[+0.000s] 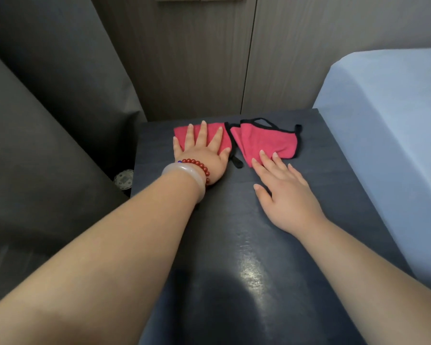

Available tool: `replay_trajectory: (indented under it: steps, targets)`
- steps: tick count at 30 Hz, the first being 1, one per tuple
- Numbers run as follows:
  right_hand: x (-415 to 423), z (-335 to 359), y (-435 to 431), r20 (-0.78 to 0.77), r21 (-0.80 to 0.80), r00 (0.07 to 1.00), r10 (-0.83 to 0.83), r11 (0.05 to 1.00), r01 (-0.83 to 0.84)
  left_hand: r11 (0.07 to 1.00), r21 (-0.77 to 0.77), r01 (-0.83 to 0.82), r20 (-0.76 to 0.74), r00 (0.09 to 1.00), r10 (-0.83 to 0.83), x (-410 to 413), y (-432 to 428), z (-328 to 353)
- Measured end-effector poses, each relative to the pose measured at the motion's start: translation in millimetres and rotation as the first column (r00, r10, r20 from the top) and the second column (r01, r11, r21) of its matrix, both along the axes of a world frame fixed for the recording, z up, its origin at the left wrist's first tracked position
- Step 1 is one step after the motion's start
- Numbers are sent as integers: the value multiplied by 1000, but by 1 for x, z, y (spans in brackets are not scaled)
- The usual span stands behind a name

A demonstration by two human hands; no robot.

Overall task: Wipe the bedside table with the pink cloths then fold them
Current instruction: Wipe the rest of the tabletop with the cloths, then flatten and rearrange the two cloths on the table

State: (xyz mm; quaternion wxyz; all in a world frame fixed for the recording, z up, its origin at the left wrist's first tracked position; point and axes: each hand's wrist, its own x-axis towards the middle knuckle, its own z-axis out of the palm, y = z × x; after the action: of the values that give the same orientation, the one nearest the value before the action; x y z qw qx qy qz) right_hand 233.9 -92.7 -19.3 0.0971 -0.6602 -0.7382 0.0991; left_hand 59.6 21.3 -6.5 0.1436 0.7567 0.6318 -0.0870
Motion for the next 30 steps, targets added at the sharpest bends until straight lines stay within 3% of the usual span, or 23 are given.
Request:
replay_trajectory:
  steps: [6, 9, 13, 15, 18, 20, 23, 25, 27, 30]
  targets:
    - [-1, 3, -2, -36, 18, 998, -45, 999, 46, 1000, 13, 14, 11, 1000, -14, 0, -4, 4]
    - [0, 8, 13, -61, 37, 987, -148, 988, 151, 983, 177, 51, 112, 991, -71, 7, -33, 3]
    - [0, 11, 55, 65, -76, 993, -103, 991, 108, 981, 193, 1, 134, 991, -27, 9, -52, -6]
    - [4, 11, 64, 70, 1, 987, -145, 989, 145, 981, 196, -4, 109, 994, -18, 9, -52, -10]
    - [21, 20, 54, 63, 267, 973, -221, 944, 197, 979, 204, -23, 109, 994, 1, 16, -53, -13]
    - [35, 24, 39, 3, 380, 992, -128, 917, 118, 976, 216, -25, 112, 994, 1, 18, -54, -15]
    - [44, 25, 12, -51, 156, 993, 103, 983, -94, 964, 263, -33, 141, 990, -4, 16, -55, -17]
    - [41, 23, 2, -102, 23, 990, 96, 995, -94, 961, 275, -34, 150, 989, -8, 15, -55, -18]
    - [34, 21, 6, -91, 43, 995, 33, 999, -30, 959, 282, -34, 157, 988, -11, 15, -55, -18]
    - [15, 12, 27, 97, -23, 995, -4, 1000, 6, 960, 277, -36, 160, 987, -10, 16, -56, -17]
